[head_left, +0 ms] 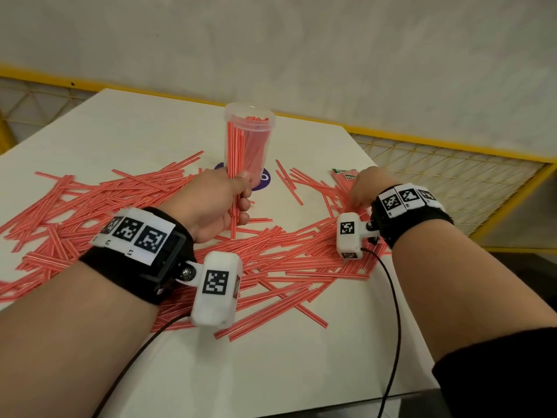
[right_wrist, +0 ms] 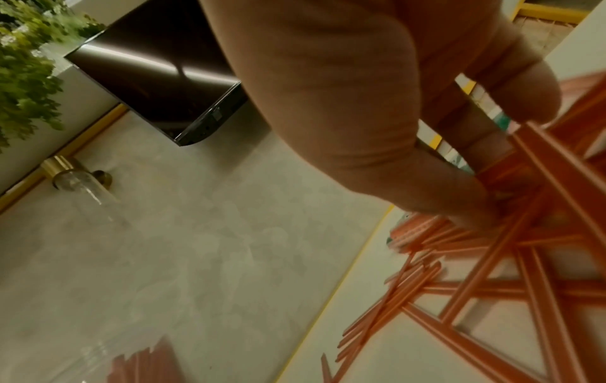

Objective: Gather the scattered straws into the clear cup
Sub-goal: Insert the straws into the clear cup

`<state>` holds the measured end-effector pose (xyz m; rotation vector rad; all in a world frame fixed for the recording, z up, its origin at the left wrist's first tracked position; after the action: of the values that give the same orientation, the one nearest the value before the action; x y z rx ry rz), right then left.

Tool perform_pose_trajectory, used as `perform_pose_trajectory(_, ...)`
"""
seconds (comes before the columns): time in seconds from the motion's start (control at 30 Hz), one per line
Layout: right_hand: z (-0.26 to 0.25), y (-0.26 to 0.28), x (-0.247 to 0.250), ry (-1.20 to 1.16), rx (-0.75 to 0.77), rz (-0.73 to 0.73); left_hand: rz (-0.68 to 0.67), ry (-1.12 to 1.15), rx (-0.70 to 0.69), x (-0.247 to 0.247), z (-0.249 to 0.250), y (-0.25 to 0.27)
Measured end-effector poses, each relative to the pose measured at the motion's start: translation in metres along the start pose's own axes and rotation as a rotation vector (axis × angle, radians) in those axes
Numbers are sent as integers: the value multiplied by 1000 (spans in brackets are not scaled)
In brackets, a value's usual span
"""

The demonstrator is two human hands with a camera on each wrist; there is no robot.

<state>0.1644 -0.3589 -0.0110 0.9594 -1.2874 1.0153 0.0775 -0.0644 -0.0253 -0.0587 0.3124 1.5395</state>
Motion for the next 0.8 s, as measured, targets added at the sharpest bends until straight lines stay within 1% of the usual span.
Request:
perform_pose_trajectory(0.07,-10,5,-2,-45,21,-47,-3,-1,3,-1,0,0)
perform_pose_trajectory(0.17,-21,5,-4,-303,22,-103,-8,6,5,0,0,0)
perform_pose_trajectory(0.23,-27,3,7,-367,51,-68,-4,10,7,0,0,0)
perform_pose_trajectory(0.3,-32,-1,20,-414,50,5,-2,12,8,0,-1,-1)
perform_pose_trajectory(0.37,-44,-3,27,-350,87,35,-6,2,8,0,-1,-1)
perform_pose_trajectory(0.43,-59,-3,23,-213,143,20,-8,-7,5,1,-1,-1)
perform_pose_trajectory(0.5,-79,-2,19,-213,197,-9,-6,-12,-2,2,-1,-1)
perform_pose_trajectory(0.7,-122,4,12,-96,329,-14,10,-13,-1,5,-1,-2)
perform_pose_trajectory(0.8,-135,10,12,17,373,23,14,-19,-1,5,-1,-2)
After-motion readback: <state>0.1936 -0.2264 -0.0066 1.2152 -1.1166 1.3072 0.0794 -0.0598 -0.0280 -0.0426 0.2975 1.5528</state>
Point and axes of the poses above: each hand's wrist, its own y-axis away from the middle knuckle, its own x-axis out of the back of the hand, z = x × y, the point moved 8 cm from there along -y, towards the middle knuckle, and after that the axes turned 8 degrees about z, right-handed, at the moved point
